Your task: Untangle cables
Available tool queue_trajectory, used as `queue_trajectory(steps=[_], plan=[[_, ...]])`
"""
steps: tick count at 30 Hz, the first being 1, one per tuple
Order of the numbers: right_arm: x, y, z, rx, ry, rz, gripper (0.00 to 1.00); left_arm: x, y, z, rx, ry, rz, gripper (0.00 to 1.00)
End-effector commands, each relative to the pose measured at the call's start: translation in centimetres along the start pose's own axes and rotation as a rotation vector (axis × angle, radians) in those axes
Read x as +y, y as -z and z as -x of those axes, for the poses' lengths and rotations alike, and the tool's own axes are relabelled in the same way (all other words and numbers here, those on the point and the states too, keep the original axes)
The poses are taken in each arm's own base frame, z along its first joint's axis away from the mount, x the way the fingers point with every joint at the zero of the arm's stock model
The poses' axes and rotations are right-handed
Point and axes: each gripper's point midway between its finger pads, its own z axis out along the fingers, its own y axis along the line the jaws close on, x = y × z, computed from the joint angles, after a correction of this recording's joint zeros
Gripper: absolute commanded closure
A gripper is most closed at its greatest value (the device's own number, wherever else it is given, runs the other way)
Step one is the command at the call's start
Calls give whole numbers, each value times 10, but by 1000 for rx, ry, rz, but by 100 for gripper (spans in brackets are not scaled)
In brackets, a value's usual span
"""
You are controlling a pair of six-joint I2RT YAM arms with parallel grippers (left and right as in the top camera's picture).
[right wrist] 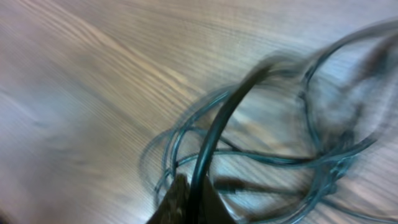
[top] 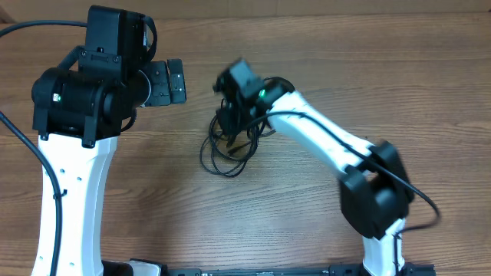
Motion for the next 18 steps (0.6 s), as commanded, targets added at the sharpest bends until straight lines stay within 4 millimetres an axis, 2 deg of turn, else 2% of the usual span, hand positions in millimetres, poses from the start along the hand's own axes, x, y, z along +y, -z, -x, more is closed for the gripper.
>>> queue_trajectory(steps=[1,4,6,9,12,14,18], plan=[[38,197,76,-428,158,-24,96,1,11,6,-44,-14,-7,0],[39,263,78,-529,197,-106,96,0,11,6,-45,-15,-10,0],[26,286,81,-583,176,-200,96,0,11,5,-41,-22,-14,0],[10,293,79,-585,174,-271,96,-10,11,3,-28,-77,-69,0],[3,296,79,-582,181,-289,96,-22,12,0,-17,-151,-141,0],[5,306,83,-622,182,-287,96,-39,13,-2,-11,-212,-239,0],[11,337,88,-701,206,-306,96,-91,23,-12,-1,-381,-561,0]])
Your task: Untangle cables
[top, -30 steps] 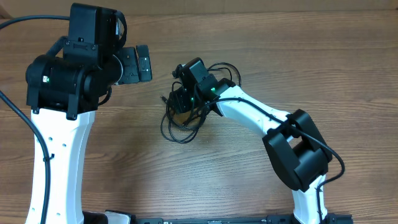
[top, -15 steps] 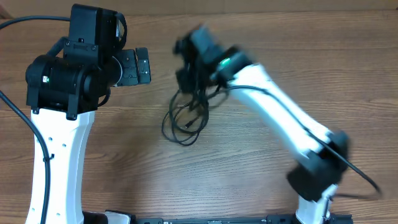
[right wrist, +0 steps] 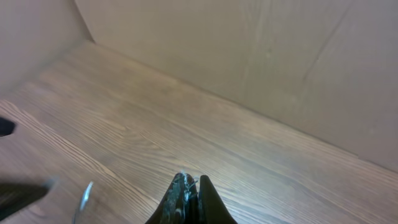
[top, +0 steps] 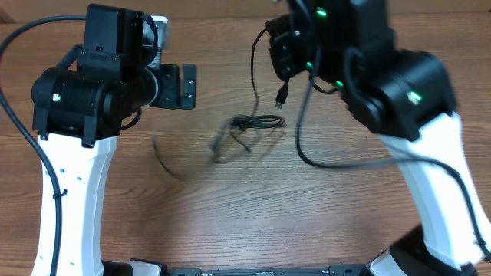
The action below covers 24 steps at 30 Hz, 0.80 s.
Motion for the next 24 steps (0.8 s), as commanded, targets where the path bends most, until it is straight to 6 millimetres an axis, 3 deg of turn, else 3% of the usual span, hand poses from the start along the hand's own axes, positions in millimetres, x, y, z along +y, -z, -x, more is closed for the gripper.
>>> queue_trajectory(steps=[1,4,9,15,16,24], plan=[[-13,28,24,-94,24,-63,96,-59,4,-1,-9,-215,-358,0],[-24,42,27,-104,46,-126,96,-85,-6,-5,-1,-346,-542,0],[-42,59,25,-103,66,-227,96,-88,-45,-18,56,-540,-633,3],[-48,71,27,-120,61,-260,96,-84,-105,-25,148,-553,-680,6],[-48,73,27,-122,60,-260,96,-85,-122,-26,167,-546,-698,6],[-47,76,16,-84,59,-251,96,-109,-210,-32,225,-450,-765,4]])
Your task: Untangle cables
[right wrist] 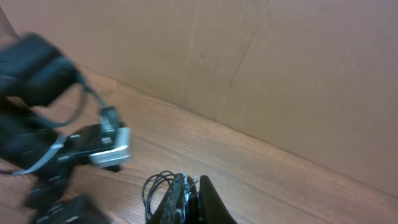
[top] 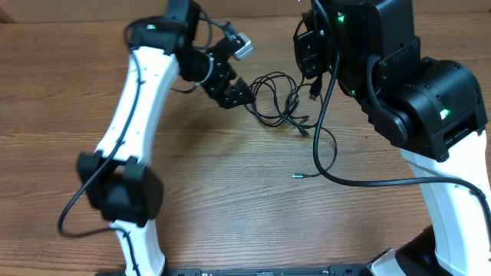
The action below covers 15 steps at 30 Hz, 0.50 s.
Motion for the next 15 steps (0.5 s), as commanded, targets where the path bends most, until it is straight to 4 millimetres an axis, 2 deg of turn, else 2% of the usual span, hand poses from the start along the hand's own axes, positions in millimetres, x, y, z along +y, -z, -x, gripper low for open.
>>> queue_trajectory(steps=[1,4,8,15], plan=[[-11,26,10,-54,-24,-18,96,4,-45,6,-4,57,-72,4],[-7,27,7,-43,-19,11,96,16,-67,13,-18,84,-54,3],[9,30,5,-36,-14,104,96,36,-91,24,-36,107,36,1],[16,31,0,-19,-10,146,96,52,-116,38,-44,64,182,1]])
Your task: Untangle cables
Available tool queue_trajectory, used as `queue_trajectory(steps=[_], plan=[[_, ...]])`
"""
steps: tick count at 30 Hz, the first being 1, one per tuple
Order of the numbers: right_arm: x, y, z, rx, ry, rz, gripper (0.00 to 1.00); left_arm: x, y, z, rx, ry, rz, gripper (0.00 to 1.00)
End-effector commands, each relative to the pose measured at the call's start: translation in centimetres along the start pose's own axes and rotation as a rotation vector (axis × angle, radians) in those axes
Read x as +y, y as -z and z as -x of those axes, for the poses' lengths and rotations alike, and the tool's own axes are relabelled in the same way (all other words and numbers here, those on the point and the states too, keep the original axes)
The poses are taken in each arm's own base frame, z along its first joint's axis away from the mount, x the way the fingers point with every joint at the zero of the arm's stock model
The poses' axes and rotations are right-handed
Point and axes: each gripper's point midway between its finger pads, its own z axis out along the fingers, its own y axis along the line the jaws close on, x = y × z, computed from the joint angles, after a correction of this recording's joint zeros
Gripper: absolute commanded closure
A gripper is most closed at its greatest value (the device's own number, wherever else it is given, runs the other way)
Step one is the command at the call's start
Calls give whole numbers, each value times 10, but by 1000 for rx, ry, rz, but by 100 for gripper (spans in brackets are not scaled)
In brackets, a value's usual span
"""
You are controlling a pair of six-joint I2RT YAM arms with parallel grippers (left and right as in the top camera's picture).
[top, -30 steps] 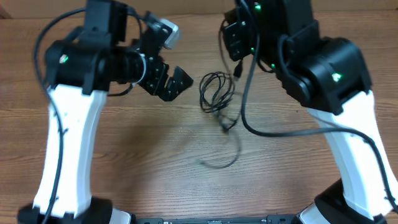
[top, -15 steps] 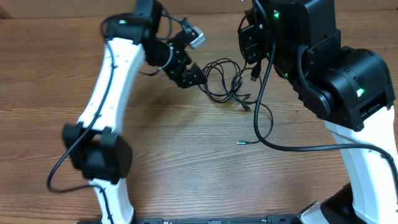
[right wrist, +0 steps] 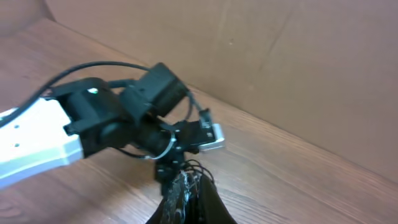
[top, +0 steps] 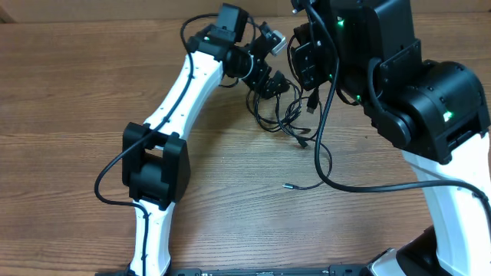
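Observation:
A tangle of thin black cables [top: 278,107] lies on the wooden table at the far middle. My right gripper [top: 305,63] is raised high above it, shut on a black cable [top: 321,157] that hangs down, loops over the table and runs off to the right. In the right wrist view the right gripper [right wrist: 189,186] has its jaws pressed together with the cable between them. The left gripper [top: 268,79] reaches in from the left to the tangle's far edge, its fingers apart at the cables. A loose plug end [top: 288,185] lies nearer the front.
The left arm [top: 192,84] stretches diagonally across the table's left half, with its base [top: 153,172] at mid-table. The bulky right arm [top: 414,84] covers the right side. A cardboard wall [right wrist: 280,68] stands behind the table's far edge.
The left gripper has moved right, from just left of the tangle to its far edge. The tangle lies a little further right. The right gripper stays raised, holding its cable.
First the right gripper was low on the tangle at mid-table, with the left arm drawn back. Then it was lifted high with a cable and the tangle had shifted. After that the left arm was stretched toward the tangle, and now its gripper is at the cables.

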Motion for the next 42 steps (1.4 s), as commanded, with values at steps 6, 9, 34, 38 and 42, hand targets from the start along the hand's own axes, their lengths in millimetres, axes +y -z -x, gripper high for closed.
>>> queue_trajectory(steps=[6,9,34,38,42], plan=[[0,31,11,-70,-14,28,96,12,-28,-22,125,-92,144,1],[-1,33,11,-70,-14,28,96,13,-27,-38,205,-216,146,5],[3,36,-6,-7,-35,62,96,99,-78,-69,262,-16,508,96],[-31,33,-4,-17,-111,-17,96,142,17,-76,318,166,781,96],[-99,36,-3,-58,-238,-154,96,160,101,-103,355,361,841,96]])
